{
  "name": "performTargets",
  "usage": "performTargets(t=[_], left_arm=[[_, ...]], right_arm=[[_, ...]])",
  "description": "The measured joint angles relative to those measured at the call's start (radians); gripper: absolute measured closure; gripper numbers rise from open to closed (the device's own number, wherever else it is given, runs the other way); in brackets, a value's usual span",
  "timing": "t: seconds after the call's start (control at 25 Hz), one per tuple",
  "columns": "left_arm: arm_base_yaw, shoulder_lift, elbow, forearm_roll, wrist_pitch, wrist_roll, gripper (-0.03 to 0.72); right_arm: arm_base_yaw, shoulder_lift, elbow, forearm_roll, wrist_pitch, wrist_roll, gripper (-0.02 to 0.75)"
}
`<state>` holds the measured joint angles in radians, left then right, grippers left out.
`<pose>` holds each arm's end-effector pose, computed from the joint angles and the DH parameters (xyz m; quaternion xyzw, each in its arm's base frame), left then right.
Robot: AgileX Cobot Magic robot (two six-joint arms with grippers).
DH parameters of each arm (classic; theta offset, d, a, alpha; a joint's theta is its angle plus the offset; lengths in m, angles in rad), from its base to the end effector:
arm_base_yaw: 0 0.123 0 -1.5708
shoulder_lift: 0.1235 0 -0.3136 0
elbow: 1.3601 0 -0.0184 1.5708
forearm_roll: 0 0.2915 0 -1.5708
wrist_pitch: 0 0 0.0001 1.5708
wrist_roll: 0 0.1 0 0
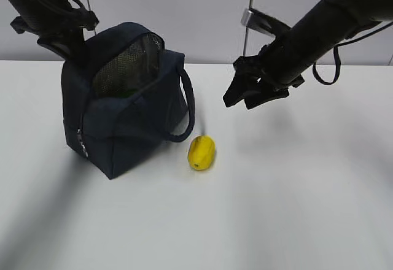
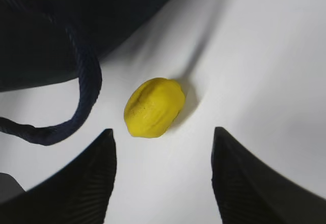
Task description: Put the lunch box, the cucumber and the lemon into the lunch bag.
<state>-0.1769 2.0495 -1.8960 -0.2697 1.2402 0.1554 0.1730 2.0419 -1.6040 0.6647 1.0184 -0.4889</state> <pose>0.4838 -0.1121 0.2873 0.1363 0.9731 -0.1332 0.1291 0.4657 0.1347 0.2189 -0.1710 0.9357 0.2749 0.1402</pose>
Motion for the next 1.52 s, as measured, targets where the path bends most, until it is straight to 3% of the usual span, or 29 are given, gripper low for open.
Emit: performTargets(t=[0.36,0.72,1.52], left_arm=[[0.0,0.005,0.0,0.0,-0.001,0.0,0.668],[0.0,0.005,0.0,0.0,-0.001,0.0,0.668],[0.0,0.005,0.0,0.0,-0.001,0.002,0.668]], right_arm=[[0.055,0.014,0.07,-0.048,-0.035,0.076,0.295],[0.125,0.075,0.082,0.012,-0.117,0.116,0.295],[0.139,0.156,0.082,0.066,-0.18,0.209,0.296]])
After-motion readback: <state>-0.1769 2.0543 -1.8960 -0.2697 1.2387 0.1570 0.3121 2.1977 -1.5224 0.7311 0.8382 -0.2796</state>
